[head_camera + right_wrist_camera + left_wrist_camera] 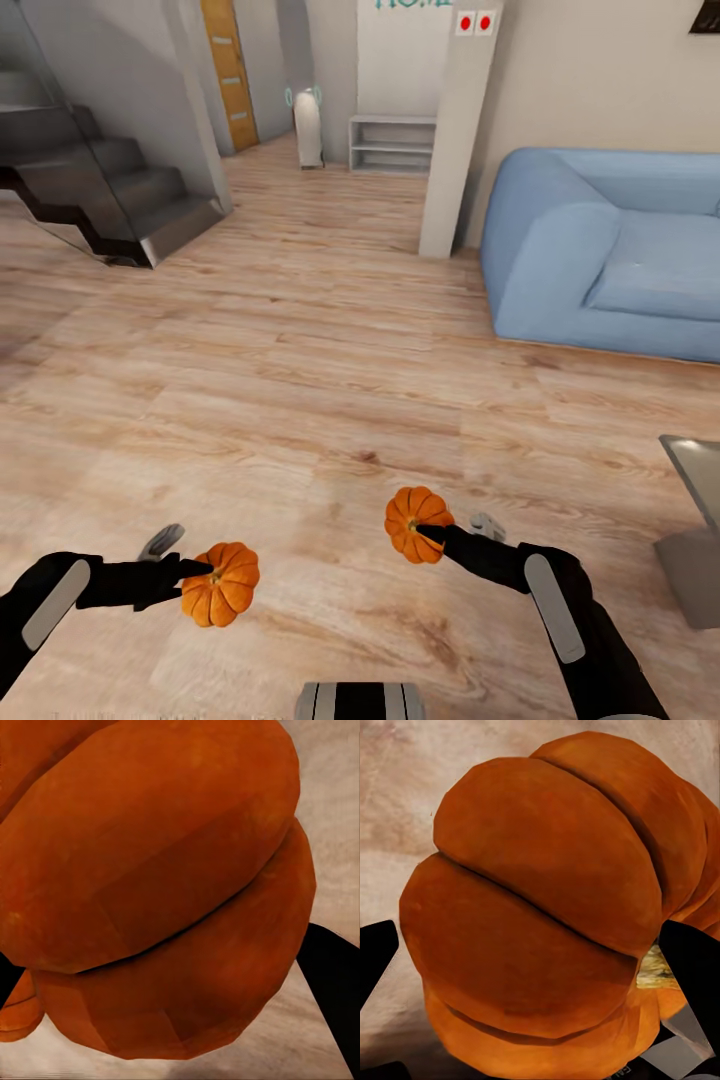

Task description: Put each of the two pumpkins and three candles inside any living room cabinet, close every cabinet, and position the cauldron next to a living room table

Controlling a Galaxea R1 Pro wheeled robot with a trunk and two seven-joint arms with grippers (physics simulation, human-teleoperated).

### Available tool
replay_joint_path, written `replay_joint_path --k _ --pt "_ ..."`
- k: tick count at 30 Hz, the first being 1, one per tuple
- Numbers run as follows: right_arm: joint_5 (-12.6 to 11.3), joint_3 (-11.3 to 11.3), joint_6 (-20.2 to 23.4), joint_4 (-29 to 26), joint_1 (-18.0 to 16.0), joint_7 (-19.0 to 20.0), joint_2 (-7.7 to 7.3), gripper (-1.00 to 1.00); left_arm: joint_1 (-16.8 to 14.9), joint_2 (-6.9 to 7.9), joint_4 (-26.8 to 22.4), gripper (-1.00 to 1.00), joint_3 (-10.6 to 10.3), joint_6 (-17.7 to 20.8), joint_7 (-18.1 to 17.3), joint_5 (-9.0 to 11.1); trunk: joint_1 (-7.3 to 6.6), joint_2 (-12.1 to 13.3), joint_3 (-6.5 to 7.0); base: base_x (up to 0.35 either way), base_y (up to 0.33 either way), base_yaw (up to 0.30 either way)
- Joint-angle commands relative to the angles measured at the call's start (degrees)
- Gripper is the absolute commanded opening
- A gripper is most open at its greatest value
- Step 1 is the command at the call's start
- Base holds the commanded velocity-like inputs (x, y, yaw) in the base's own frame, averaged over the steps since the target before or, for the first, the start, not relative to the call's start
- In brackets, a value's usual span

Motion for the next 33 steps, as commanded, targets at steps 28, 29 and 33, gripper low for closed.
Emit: replay_joint_path --k 28,29,33 --pt "-0.2 -0.1 0.4 -0.1 0.0 0.5 -0.06 -1.0 0.0 0.05 0.1 -1.0 -0.1 0.1 -0.2 0.1 -0.56 0.3 4.29 0.0 0.0 0.284" --pt "-0.2 -0.1 0.4 -0.1 0.0 0.5 -0.06 -1.0 -0.1 0.04 0.1 -1.0 -0.1 0.0 -0.2 0.1 -0.58 0.3 4.45 0.0 0.0 0.244" --pt "-0.3 -0.1 0.4 0.0 0.0 0.5 -0.06 -1.0 -0.1 0.04 0.1 -1.0 -0.1 0.0 -0.2 0.1 -0.68 0.3 5.09 0.0 0.0 0.231"
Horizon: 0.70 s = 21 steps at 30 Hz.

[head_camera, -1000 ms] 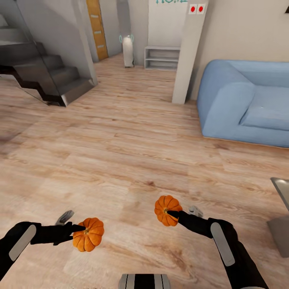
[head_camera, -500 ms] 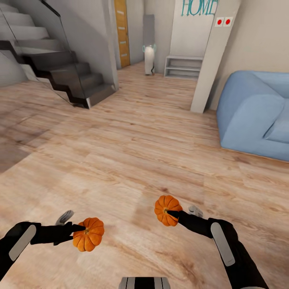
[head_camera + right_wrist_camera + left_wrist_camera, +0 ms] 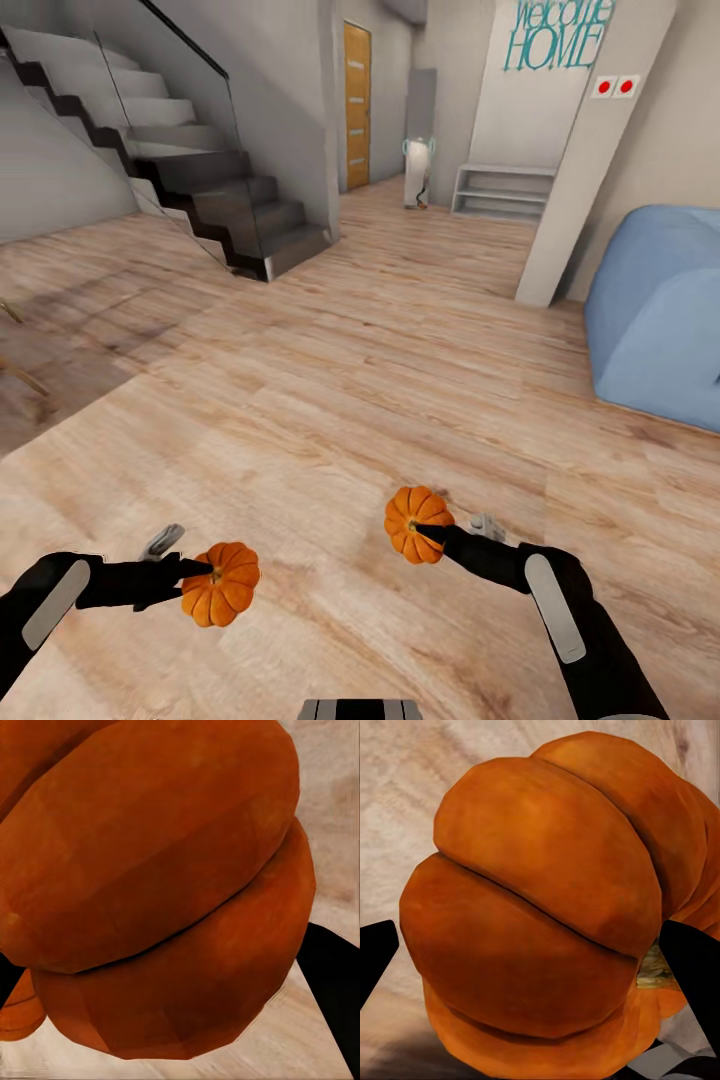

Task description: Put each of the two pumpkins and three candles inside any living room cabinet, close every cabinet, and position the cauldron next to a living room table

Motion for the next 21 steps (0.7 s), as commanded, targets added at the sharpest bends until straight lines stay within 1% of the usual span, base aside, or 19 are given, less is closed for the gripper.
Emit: replay_joint_path --k 1,2,11,21 --pt "0.2 -0.1 0.3 0.0 0.0 0.5 0.01 -1.0 0.0 0.04 0.0 -1.0 -0.1 0.1 -0.3 -0.1 -0.04 0.0 0.12 0.0 0.0 0.225" --pt "0.2 -0.1 0.3 0.1 0.0 0.5 0.01 -1.0 -0.1 0.04 0.0 -1.0 -0.1 0.1 -0.3 -0.1 -0.06 0.0 0.27 0.0 0.0 0.224" --pt "0.2 -0.1 0.3 0.2 0.0 0.5 0.06 -1.0 0.0 0.06 0.0 -1.0 -0.1 0.1 -0.3 -0.1 -0.06 0.0 -0.38 0.0 0.0 0.197" --pt "0.2 -0.1 0.3 0.2 0.0 0.5 0.02 -1.0 0.0 0.04 0.0 -1.0 -0.1 0.1 -0.3 -0.1 -0.32 0.1 1.05 0.0 0.0 0.179"
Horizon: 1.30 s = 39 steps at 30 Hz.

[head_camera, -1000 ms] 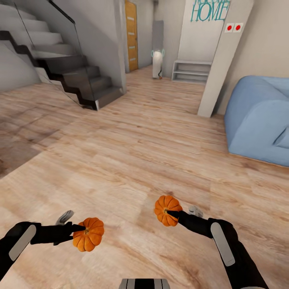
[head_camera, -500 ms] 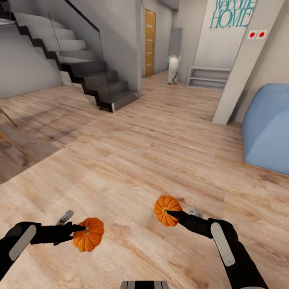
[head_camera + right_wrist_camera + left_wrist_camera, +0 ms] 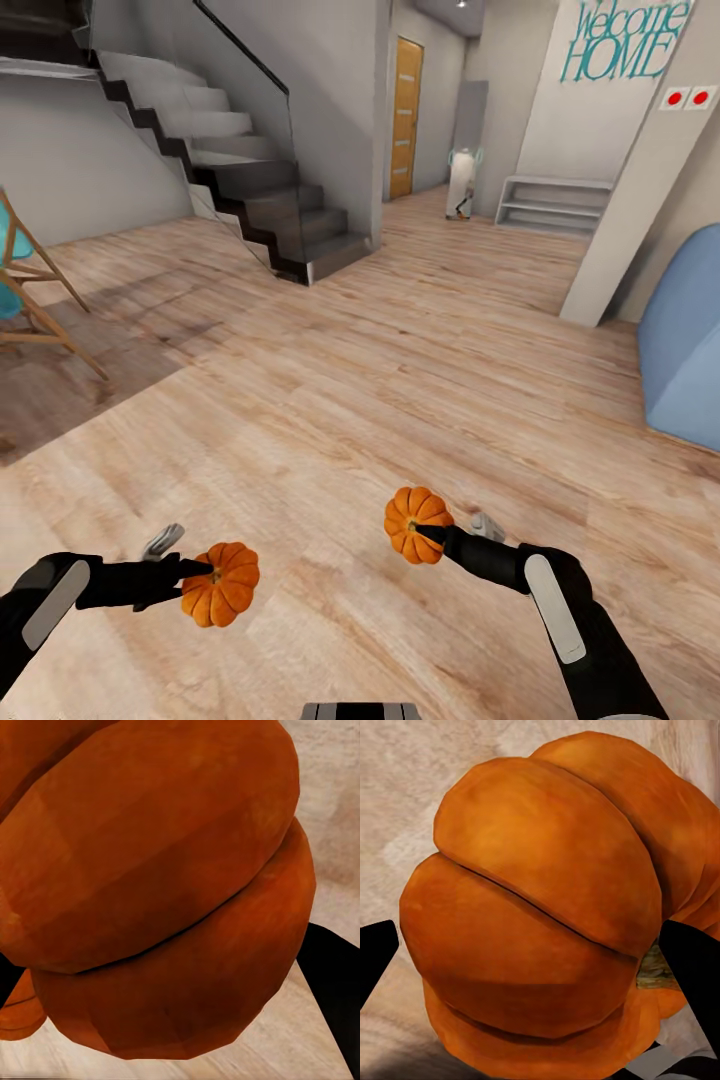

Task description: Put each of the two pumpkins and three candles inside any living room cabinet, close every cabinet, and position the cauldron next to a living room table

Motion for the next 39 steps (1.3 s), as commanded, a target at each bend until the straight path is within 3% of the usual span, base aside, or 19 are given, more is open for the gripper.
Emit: replay_joint_path --k 1,8,17,39 --pt "0.4 -0.1 0.3 0.0 0.0 0.5 0.04 -1.0 0.0 0.04 0.0 -1.0 -0.1 0.1 -0.3 -0.1 -0.03 0.0 0.1 0.0 0.0 0.176" --pt "0.4 -0.1 0.3 0.0 0.0 0.5 0.06 -1.0 -0.1 0.04 0.0 -1.0 -0.1 0.1 -0.3 -0.1 -1.21 2.1 0.89 0.0 0.0 0.176" --pt "0.4 -0.1 0.3 0.0 0.0 0.5 0.01 -1.0 -0.1 0.02 0.0 -1.0 -0.1 0.1 -0.3 -0.1 -1.21 2.1 0.19 0.0 0.0 0.176" --pt "0.1 -0.3 0.1 -0.3 0.0 0.6 0.0 -1.0 0.0 -0.05 0.0 -1.0 -0.1 0.1 -0.2 -0.2 -6.04 10.9 2.42 0.0 0.0 0.176"
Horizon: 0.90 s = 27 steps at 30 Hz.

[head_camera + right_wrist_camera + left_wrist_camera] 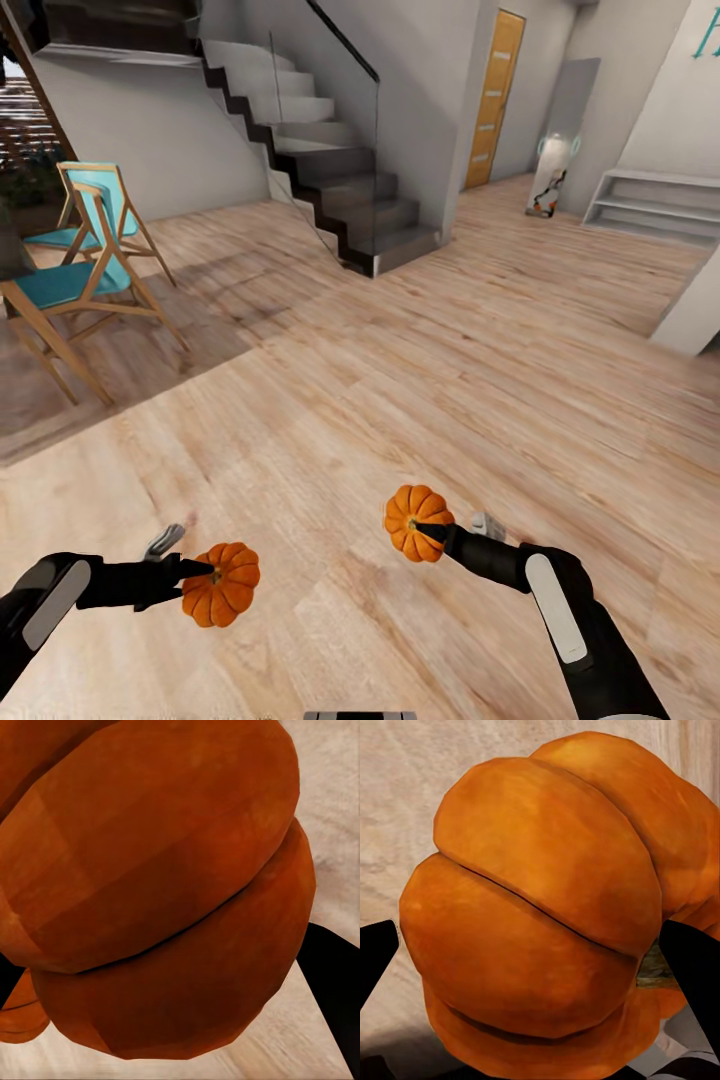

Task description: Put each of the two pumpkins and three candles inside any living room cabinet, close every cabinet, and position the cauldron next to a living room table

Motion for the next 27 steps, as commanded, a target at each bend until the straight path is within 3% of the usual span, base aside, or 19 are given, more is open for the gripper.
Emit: replay_joint_path --k 1,27 --pt "0.4 -0.1 0.3 0.0 0.0 0.5 0.01 -1.0 -0.1 0.04 0.0 -1.0 -0.2 0.1 -0.3 -0.1 -0.24 0.4 0.06 0.0 0.0 0.174" --pt "0.9 0.0 0.3 -0.1 0.0 0.5 0.07 -1.0 -0.1 0.04 0.2 -1.0 -0.2 0.1 0.0 -0.1 -5.95 10.8 5.31 0.0 0.0 0.243"
